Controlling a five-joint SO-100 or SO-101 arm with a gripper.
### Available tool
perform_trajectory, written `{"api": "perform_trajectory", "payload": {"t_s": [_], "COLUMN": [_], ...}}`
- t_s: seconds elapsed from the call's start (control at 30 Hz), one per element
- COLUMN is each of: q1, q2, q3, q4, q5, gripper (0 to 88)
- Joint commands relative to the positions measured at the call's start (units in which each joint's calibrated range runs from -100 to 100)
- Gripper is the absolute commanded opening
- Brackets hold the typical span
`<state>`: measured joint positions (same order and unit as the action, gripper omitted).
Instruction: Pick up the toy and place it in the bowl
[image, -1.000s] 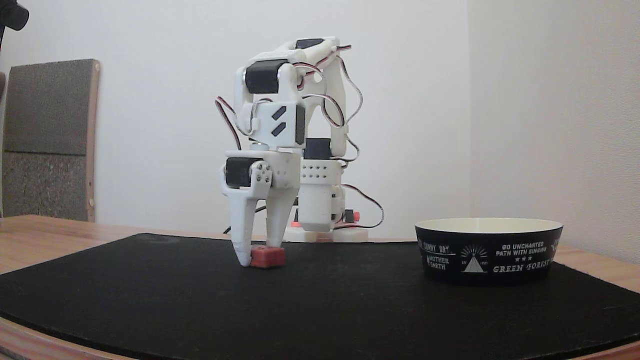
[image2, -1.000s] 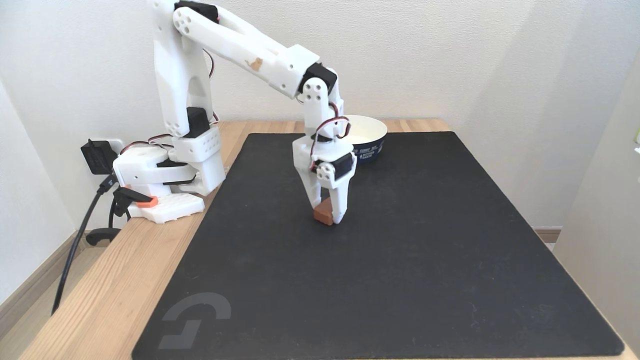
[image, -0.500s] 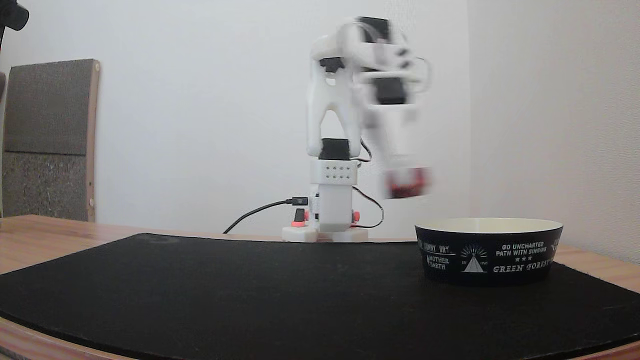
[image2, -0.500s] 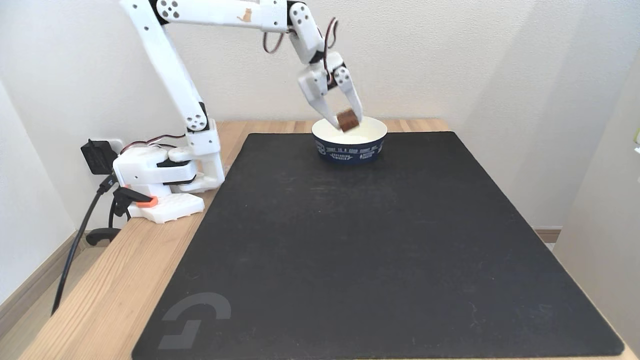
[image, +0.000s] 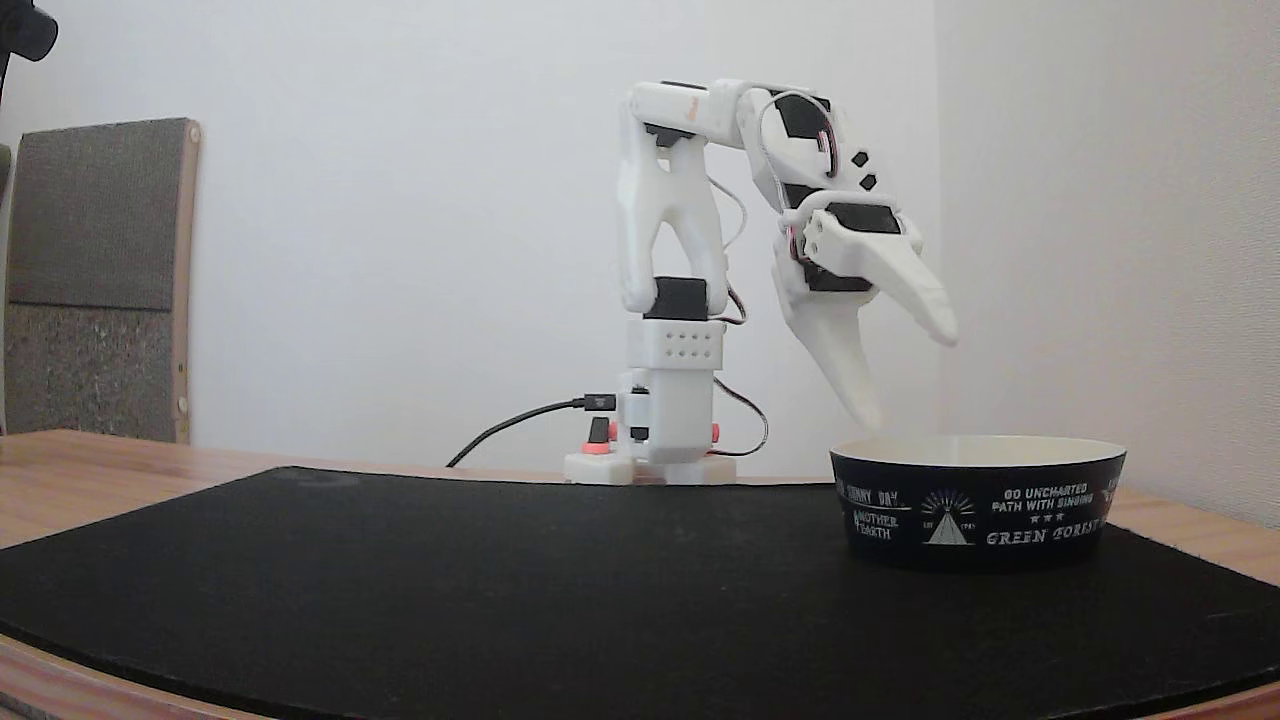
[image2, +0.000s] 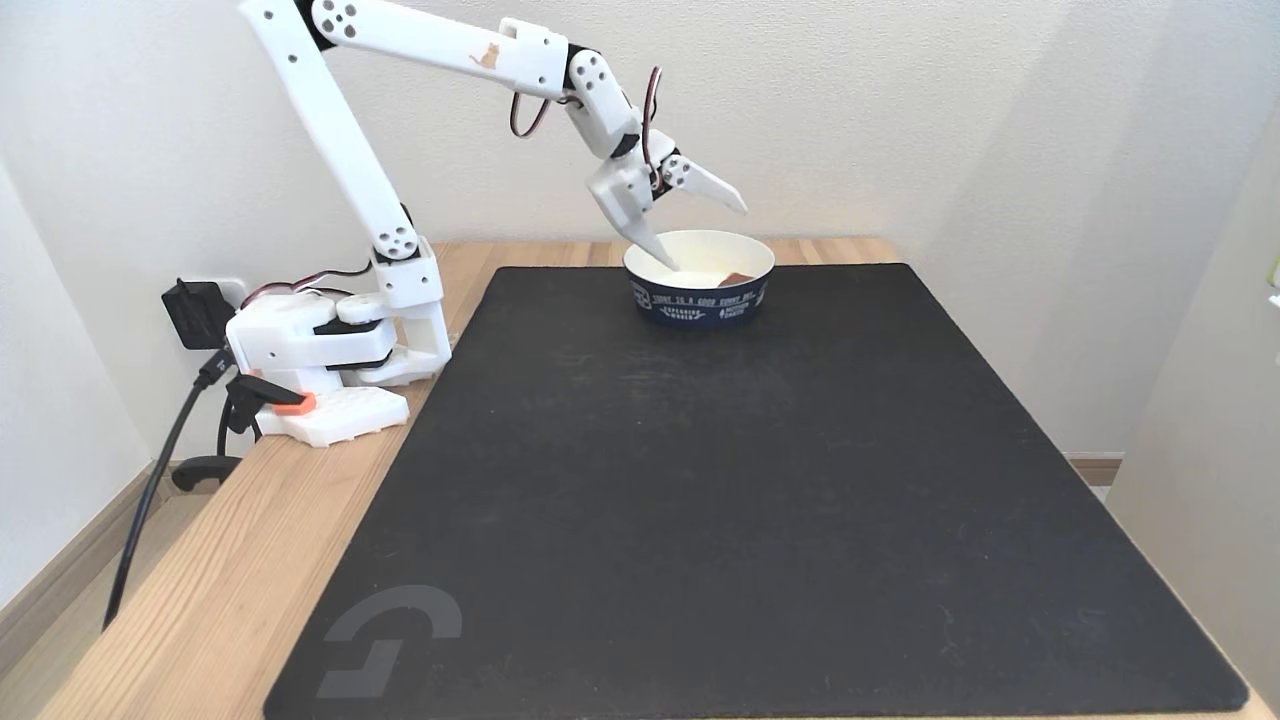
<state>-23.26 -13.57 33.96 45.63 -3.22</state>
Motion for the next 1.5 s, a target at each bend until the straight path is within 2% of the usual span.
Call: {"api": "perform_trajectory", "payload": {"t_s": [0.0, 0.07, 0.1, 0.13, 0.17, 0.2, 0.37, 0.57, 0.73, 0.9, 1.47], "q1": [4.73, 6.49, 7.83, 7.91, 7.91, 8.08, 7.91, 8.33, 12.01, 12.76, 15.36], "q2": [-7.23, -12.06, -17.65, -20.65, -23.65, -26.32, -40.91, -67.34, -84.51, -86.18, -85.84], "q3": [3.67, 8.62, 14.03, 16.74, 19.53, 22.59, 41.43, 61.44, 65.59, 65.41, 65.05], "q4": [-0.33, -0.92, -1.09, -1.26, -2.28, -3.12, -5.75, -6.68, 4.24, 9.15, 8.90], "q5": [-0.02, -0.02, -0.02, 0.03, 0.09, 0.09, -0.38, -0.38, -0.44, -0.49, -0.12], "gripper": [33.1, 24.5, 12.8, 6.7, 2.2, 1.4, 3.3, 3.3, 3.3, 3.3, 3.7]}}
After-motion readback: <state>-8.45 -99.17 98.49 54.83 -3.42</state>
